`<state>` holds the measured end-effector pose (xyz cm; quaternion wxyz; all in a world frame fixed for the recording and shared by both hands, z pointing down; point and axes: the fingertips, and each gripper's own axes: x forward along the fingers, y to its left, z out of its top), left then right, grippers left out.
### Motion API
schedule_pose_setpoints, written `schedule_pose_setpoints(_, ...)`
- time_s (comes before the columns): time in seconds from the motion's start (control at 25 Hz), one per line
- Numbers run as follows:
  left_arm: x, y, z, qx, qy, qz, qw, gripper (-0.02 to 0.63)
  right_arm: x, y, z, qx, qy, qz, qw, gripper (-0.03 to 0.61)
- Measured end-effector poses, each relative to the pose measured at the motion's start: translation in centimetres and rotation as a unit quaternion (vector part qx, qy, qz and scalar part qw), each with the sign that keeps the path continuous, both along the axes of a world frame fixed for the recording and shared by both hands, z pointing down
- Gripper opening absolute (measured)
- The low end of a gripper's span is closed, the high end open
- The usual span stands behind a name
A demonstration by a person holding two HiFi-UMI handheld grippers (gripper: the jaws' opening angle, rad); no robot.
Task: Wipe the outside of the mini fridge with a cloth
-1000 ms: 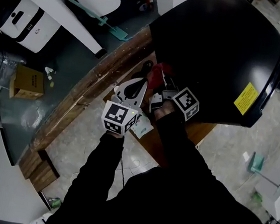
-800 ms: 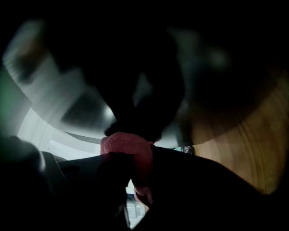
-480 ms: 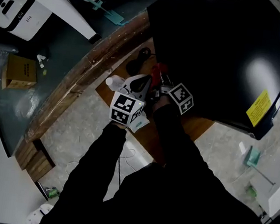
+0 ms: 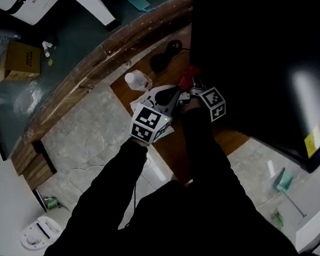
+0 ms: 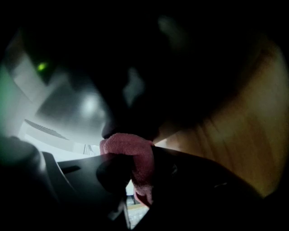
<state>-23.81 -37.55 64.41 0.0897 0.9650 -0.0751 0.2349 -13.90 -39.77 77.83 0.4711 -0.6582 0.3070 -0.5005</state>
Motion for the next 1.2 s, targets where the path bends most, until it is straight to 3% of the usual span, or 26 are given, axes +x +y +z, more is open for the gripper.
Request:
schedule_pose_setpoints(0.16,-2.2,0.6,-1.1,0.000,0.015,-0.010,0.9998,0.006,-1.1,0.0,0.7,0.003,-0.004,0.010,1.000,0.081)
schedule_pose_setpoints(0.36,-4.1,-0.1,-2.6,0.015,0.035,-0.036,0.9986,0.006,-2.6,-0.1,-2.8,0.034,0.035,-0.033,0.998,0.078)
schedule_pose_setpoints(0.56,-6.6,0.4,-7.8,0.038,0.076,-0.061,0.9945,0.006,-6.6,1.1,-12.6,0.117,0.087,-0.099,0.984,0.080)
schedule_pose_setpoints(0.72,-7.7,1.8,-14.7,0.045,0.128,-0.067,0.9884,0.006,-8.3,4.1,-22.3,0.151,0.133,-0.127,0.971,0.079)
schedule_pose_setpoints(1.0,-6.3,5.8,-25.3,0.058,0.208,-0.028,0.9761,0.006,-7.5,11.3,-34.8,0.168,0.219,-0.124,0.953,0.078)
schedule_pose_setpoints(1.2,-4.5,9.2,-30.2,0.054,0.253,0.009,0.9659,0.006,-6.7,15.6,-39.7,0.190,0.232,-0.099,0.949,0.080)
